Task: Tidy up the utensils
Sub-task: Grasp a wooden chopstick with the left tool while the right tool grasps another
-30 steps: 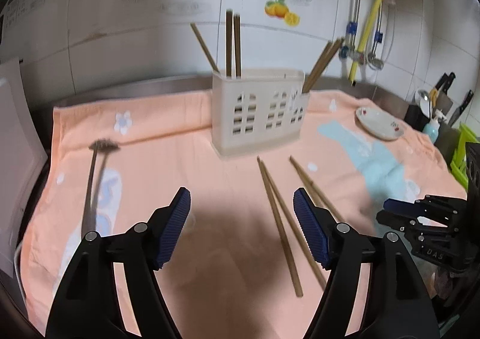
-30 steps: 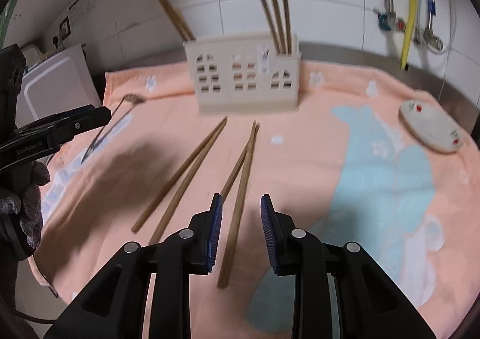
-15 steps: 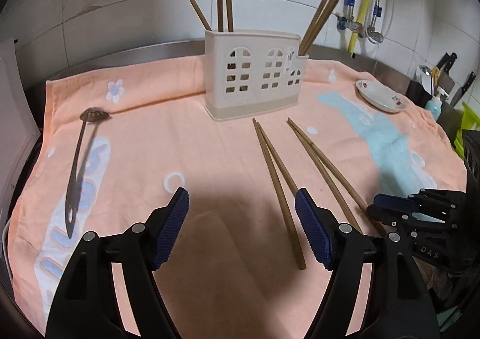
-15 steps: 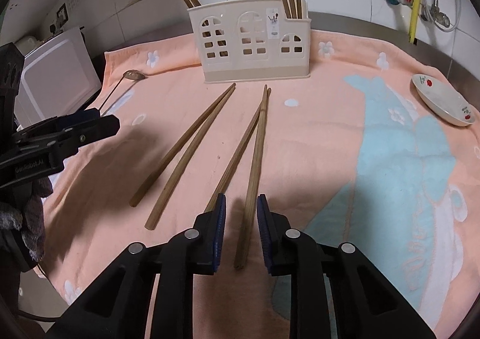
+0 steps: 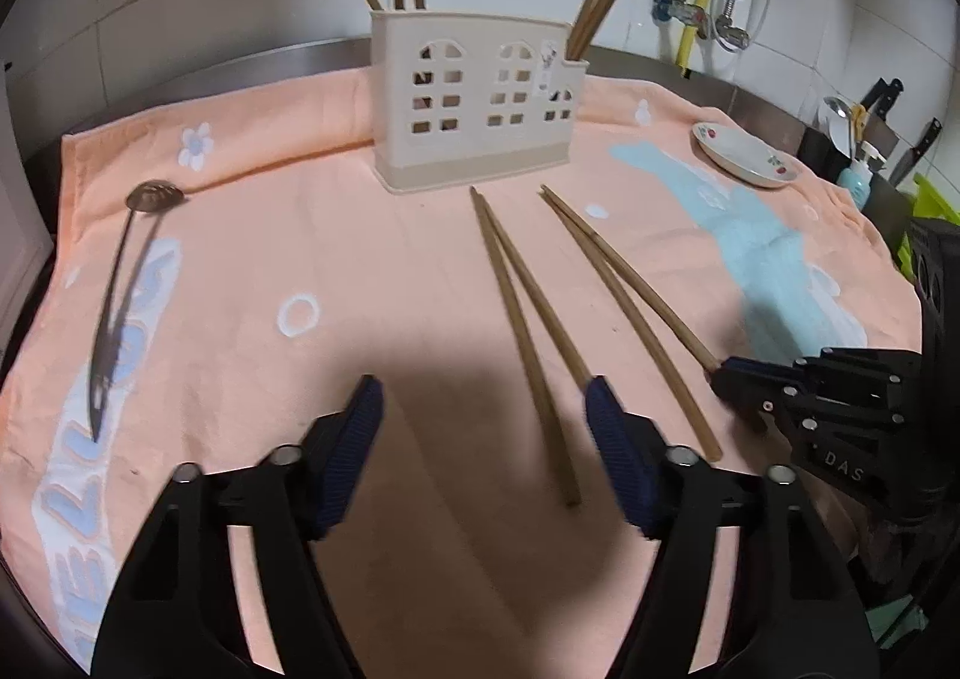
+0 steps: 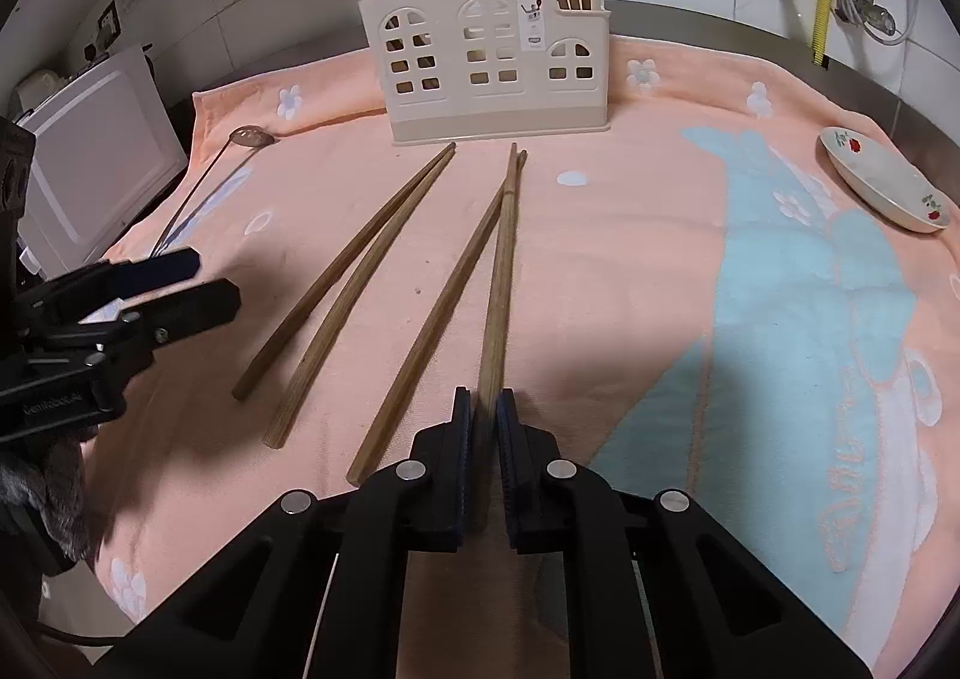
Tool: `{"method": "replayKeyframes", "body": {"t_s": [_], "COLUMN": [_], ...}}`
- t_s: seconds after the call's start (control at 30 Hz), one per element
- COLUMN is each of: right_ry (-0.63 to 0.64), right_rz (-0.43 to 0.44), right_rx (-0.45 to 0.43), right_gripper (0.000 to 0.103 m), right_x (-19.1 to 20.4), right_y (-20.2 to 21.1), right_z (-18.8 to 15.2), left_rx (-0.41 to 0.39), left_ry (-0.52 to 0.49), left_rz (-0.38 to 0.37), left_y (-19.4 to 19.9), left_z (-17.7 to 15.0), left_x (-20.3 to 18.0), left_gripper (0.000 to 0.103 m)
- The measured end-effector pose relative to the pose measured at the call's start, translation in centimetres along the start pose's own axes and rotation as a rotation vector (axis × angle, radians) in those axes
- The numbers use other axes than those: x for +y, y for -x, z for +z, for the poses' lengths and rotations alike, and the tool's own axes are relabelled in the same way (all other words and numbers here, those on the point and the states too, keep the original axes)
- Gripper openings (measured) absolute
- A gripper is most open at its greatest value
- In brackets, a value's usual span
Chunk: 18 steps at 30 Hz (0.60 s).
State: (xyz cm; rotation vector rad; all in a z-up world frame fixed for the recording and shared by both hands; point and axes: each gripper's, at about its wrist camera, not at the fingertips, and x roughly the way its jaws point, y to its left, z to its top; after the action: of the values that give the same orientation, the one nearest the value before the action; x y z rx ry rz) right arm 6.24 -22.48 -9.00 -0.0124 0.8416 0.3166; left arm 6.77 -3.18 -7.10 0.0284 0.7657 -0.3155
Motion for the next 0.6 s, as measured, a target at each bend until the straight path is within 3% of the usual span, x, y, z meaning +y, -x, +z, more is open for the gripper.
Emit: {"method": "replayKeyframes", "body": {"t_s": [0.4,0.6], "right_ry": [-0.014,0.004], "right_rz": [-0.022,-0.025], "right_rx": [-0.098,-0.178], "right_gripper": [0.007,0.007], "right_x": [-1.0,-1.0], "right_y": [3.3,5.6], "right_z": [1.5,3.5], "left_rx": [0.066,0.109], "left_ry": [-0.002,-0.014], "left_rz": [-0.068,-0.061], "left_y": [-2.5,-4.0], "left_z": [0.3,0.3], "left_x": [-1.6,-2.2], "left_gripper": [0.026,0.018]}}
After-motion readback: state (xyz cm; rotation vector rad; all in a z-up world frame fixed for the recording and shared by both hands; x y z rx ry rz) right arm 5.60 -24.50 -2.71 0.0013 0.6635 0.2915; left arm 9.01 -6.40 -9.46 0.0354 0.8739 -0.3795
